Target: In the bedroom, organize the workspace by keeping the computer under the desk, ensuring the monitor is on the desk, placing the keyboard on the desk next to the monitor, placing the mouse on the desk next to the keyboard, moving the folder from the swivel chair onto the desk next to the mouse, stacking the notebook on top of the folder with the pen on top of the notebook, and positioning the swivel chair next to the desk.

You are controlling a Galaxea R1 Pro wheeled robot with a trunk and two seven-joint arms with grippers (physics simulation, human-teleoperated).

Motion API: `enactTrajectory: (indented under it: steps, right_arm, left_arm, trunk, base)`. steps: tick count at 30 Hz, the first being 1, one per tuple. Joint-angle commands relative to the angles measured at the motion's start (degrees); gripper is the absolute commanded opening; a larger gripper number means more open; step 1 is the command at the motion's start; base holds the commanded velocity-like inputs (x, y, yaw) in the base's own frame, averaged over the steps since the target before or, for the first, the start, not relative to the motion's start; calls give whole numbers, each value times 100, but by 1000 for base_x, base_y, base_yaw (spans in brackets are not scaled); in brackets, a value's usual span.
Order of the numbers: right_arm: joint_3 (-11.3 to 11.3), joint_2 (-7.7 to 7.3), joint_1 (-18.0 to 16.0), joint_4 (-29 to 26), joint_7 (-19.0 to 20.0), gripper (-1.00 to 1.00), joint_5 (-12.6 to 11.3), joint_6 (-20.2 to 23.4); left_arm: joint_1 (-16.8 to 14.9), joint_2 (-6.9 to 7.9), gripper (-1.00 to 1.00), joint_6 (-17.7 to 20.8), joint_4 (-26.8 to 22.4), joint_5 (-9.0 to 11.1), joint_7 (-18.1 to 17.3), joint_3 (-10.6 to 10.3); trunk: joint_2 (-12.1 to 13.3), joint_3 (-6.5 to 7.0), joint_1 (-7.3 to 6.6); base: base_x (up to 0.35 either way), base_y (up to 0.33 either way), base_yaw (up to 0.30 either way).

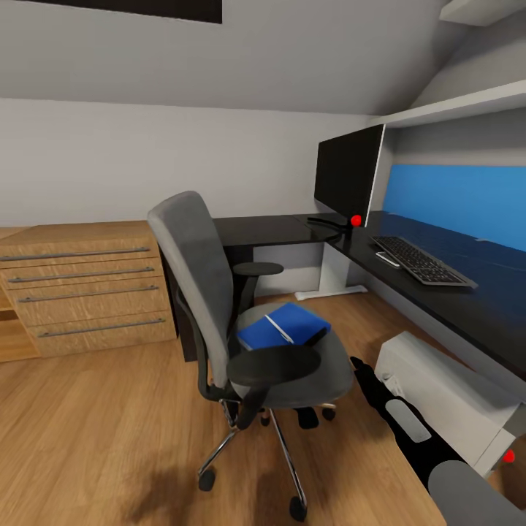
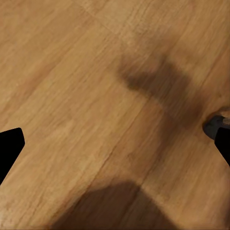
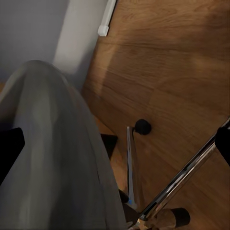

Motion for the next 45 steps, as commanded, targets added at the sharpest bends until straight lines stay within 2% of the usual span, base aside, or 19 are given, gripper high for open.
enactTrajectory:
  steps: [1, 19, 31, 45]
  right_arm:
    - [25, -7, -3, 1, 11, 100, -45, -2]
    - [-14, -10, -3, 2, 10, 100, -44, -1]
    - [-36, -8, -3, 2, -7, 100, -40, 36]
    - [-33, -6, -3, 2, -16, 100, -36, 78]
  left_arm:
    - [1, -1, 100, 17, -11, 58, 43, -5]
    - [2, -8, 100, 11, -7, 26, 50, -18]
    - [2, -1, 100, 17, -6, 49, 51, -8]
    - [2, -8, 100, 19, -6, 58, 44, -12]
  trunk:
    - [-2, -5, 0]
    - [-2, -5, 0]
    - [-2, -4, 0]
    - [-2, 39, 0]
  base:
    - [96, 0, 0]
    - [261, 0, 0]
    - [43, 0, 6]
    - [1, 0, 124]
